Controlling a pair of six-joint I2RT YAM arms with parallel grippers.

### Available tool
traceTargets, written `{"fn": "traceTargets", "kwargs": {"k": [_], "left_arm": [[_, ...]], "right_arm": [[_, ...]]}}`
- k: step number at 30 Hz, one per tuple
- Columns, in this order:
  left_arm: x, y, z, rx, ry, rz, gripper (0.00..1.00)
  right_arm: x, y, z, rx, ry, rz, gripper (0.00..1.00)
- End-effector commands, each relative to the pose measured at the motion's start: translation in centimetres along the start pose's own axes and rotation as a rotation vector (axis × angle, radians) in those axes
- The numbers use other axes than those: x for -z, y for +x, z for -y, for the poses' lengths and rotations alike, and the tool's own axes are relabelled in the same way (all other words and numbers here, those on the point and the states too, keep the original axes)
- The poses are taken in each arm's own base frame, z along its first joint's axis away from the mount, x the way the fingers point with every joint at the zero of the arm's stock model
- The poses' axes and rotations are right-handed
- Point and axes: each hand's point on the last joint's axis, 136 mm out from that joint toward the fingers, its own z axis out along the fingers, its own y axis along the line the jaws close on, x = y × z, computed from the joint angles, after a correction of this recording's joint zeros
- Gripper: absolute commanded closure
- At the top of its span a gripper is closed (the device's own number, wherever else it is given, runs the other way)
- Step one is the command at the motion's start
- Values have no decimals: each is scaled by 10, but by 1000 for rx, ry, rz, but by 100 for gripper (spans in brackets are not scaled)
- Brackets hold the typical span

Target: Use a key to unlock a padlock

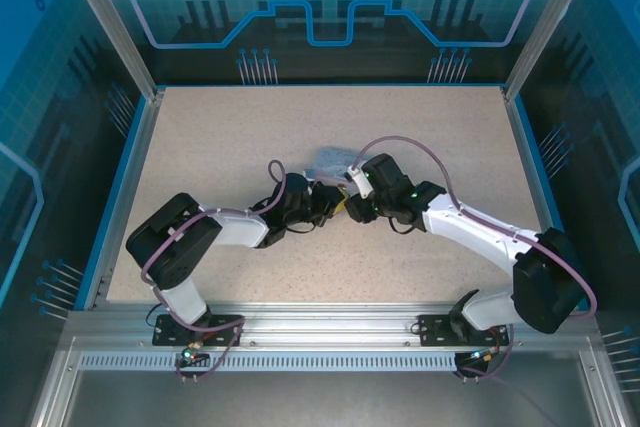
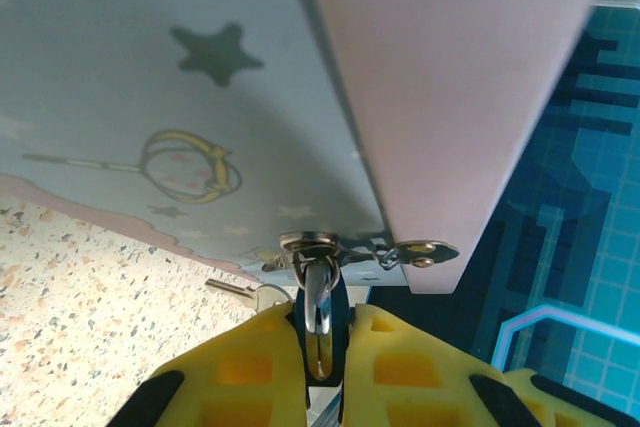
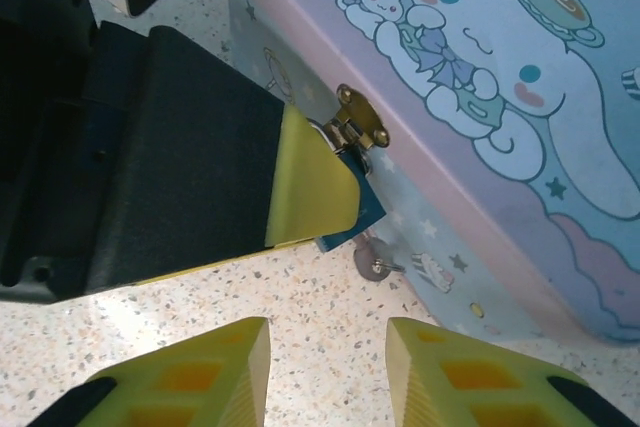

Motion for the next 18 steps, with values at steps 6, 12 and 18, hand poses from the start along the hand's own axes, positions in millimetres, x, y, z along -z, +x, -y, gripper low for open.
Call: {"fn": "traceTargets", "kwargs": {"k": [6,12,18], "left_arm": [[4,4,34,-30,71,-47,100],[4,3,37,-26,77,-53,100],[3,3,40,-24,82,-57,100]], "right_arm": [[-8,-8,-1,85,-1,3,65],[-16,-4,1,109,9,-25,62],[-24,-2,3,121,23,-38,62]]}}
